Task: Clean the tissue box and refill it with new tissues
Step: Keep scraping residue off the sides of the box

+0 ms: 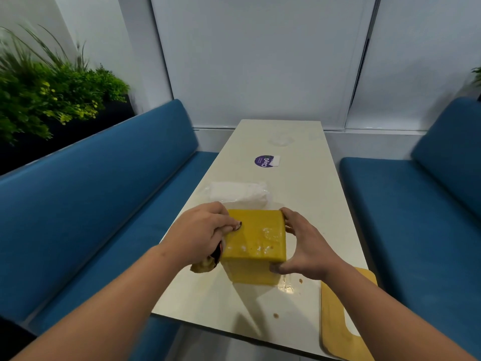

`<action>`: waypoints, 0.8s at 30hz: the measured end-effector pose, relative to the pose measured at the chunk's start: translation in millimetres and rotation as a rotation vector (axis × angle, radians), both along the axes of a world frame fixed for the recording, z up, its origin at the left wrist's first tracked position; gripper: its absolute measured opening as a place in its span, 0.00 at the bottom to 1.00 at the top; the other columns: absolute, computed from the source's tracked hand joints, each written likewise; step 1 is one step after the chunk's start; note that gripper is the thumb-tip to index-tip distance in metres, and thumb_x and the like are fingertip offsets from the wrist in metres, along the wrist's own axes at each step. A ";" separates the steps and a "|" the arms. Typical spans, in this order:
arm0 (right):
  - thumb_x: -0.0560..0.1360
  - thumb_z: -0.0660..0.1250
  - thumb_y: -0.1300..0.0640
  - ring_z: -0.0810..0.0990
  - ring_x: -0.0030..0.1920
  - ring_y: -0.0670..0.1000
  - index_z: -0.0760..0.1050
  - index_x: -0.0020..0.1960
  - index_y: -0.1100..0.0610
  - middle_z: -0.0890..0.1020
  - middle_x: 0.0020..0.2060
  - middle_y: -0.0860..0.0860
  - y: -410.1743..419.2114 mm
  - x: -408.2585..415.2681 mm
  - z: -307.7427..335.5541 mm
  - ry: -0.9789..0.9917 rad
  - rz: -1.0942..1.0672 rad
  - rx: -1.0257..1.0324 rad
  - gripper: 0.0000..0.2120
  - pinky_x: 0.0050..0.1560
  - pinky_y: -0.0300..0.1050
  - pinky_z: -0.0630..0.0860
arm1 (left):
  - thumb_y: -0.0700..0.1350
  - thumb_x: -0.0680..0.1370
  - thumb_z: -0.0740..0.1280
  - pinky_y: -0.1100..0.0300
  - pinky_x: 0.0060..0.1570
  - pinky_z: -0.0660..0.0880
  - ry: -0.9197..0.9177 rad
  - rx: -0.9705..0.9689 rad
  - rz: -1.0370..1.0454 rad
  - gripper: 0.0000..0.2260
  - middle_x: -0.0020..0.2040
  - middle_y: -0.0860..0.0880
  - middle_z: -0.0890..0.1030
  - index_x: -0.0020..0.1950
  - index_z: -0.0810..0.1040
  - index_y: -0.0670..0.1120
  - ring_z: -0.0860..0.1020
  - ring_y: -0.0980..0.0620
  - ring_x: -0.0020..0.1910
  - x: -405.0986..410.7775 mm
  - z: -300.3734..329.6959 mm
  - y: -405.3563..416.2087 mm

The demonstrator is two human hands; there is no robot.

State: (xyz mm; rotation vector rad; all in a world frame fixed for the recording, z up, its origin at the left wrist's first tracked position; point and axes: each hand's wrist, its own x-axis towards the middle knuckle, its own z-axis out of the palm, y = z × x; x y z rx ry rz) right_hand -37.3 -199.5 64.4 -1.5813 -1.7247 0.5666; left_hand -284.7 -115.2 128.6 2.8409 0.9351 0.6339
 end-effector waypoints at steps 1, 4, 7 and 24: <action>0.53 0.81 0.44 0.71 0.62 0.44 0.57 0.74 0.45 0.69 0.63 0.41 1.2 0.6 -0.7 0.023 0.005 -0.001 0.54 0.63 0.40 0.71 | 0.52 0.79 0.61 0.63 0.46 0.74 -0.023 -0.001 -0.010 0.13 0.49 0.57 0.79 0.54 0.84 0.53 0.77 0.56 0.47 -3.5 -4.5 -5.4; 0.54 0.81 0.48 0.71 0.61 0.39 0.57 0.71 0.39 0.69 0.61 0.36 2.9 0.5 -0.8 0.062 0.027 0.005 0.52 0.59 0.30 0.70 | 0.53 0.78 0.59 0.68 0.46 0.74 -0.038 -0.029 -0.057 0.14 0.47 0.59 0.79 0.53 0.85 0.54 0.76 0.60 0.46 -14.8 -13.7 -23.8; 0.54 0.81 0.48 0.71 0.61 0.36 0.58 0.71 0.40 0.70 0.61 0.37 4.7 0.7 -0.6 0.080 0.037 0.001 0.51 0.56 0.25 0.69 | 0.54 0.78 0.58 0.67 0.44 0.73 -0.008 -0.003 -0.053 0.16 0.47 0.59 0.80 0.53 0.84 0.55 0.76 0.59 0.46 -12.3 -8.4 -22.8; 0.54 0.81 0.47 0.72 0.60 0.44 0.59 0.71 0.42 0.70 0.62 0.41 8.0 0.9 -5.1 0.056 0.005 0.024 0.52 0.58 0.31 0.70 | 0.49 0.79 0.62 0.64 0.37 0.77 -0.169 0.020 0.051 0.12 0.45 0.57 0.79 0.53 0.84 0.52 0.76 0.59 0.39 -11.3 -31.6 -58.3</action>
